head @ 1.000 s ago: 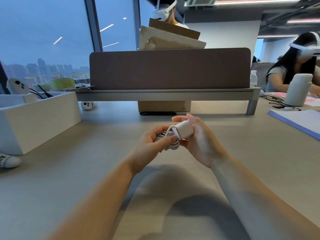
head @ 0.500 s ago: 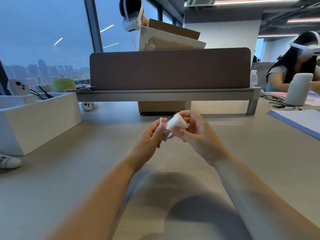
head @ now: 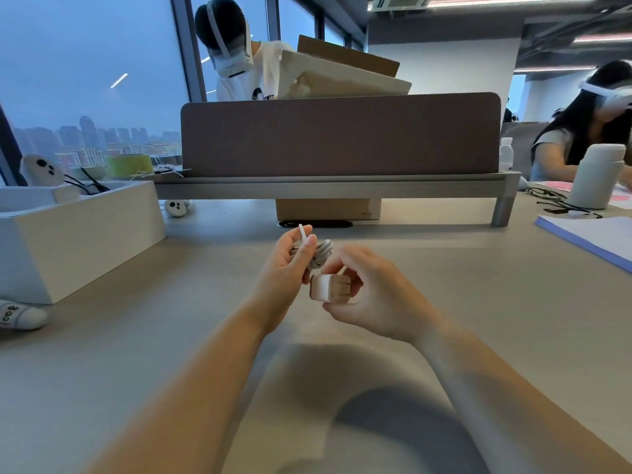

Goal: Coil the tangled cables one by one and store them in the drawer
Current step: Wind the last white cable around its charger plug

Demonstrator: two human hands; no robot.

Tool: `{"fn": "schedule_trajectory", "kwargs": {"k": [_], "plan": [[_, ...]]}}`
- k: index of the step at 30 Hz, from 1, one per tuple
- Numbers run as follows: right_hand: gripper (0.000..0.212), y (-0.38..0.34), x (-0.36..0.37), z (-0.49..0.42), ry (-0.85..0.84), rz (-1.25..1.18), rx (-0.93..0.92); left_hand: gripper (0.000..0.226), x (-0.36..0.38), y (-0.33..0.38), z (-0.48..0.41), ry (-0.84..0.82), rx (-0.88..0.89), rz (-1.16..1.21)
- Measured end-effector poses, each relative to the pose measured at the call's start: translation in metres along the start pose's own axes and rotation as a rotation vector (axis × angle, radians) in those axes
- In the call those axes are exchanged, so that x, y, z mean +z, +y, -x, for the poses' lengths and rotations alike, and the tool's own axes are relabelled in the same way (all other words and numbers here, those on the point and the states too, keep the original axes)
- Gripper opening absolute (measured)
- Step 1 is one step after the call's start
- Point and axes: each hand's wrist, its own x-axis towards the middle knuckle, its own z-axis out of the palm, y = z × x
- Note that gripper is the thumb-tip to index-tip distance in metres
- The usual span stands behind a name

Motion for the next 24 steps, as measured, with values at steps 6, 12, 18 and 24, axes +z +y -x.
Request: {"fn": "schedule_trajectory", "kwargs": {"k": [6, 12, 18, 24], "plan": [[0.034, -0.0039, -0.0030, -0.0019, 0.192, -0.102, -0.020, 0.039, 0.0016, -0.0002, 0.0002, -0.023, 0.010, -0.109], [0.033, -0.0019, -0.0005, -0.0030, 0.237, -0.164, 0.052, 0.037, -0.0022, -0.0011, 0.0001, -0.066, -0.002, -0.097], [0.034, -0.0021, 0.0022, -0.0048, 0.141, -0.393, 0.157, 0.033, -0.0038, -0.0003, 0.0007, -0.129, -0.006, -0.062], [0.032, -0.0062, -0.0008, -0.0065, 0.161, -0.510, 0.186, 0.029, 0.0004, 0.0020, 0.0068, -0.157, 0.013, -0.059]]}}
